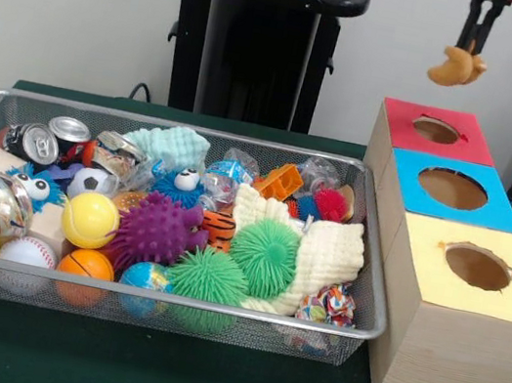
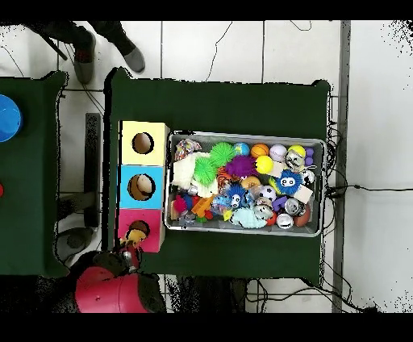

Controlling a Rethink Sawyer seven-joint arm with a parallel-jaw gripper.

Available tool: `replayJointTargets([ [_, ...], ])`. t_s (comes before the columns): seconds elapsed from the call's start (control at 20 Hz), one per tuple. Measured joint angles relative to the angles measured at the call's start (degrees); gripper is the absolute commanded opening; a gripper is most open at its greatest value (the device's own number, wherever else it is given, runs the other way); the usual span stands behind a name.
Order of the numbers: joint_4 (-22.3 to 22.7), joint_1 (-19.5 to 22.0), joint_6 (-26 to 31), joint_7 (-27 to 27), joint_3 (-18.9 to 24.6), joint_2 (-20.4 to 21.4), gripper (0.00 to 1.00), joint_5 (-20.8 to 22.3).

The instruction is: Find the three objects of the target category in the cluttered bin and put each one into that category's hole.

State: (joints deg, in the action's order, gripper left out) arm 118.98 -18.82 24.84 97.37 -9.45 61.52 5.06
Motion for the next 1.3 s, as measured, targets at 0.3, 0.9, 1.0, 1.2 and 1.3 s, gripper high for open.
replayJointTargets([
  [0.3,-0.05,-1.31,-0.01,2.23,0.01,-2.29,0.0,-1.68],
  [0.9,-0.28,0.91,-0.06,2.4,0.07,-9.26,0.0,-2.61],
  [1.0,-0.53,0.94,-0.06,2.4,0.07,-10.22,0.0,-2.62],
  [1.2,-1.52,0.6,-0.19,2.4,-0.16,-11.7,0.0,-2.63],
  [1.3,-2.45,-0.04,-0.21,2.4,-0.55,-12.28,0.0,-2.65],
])
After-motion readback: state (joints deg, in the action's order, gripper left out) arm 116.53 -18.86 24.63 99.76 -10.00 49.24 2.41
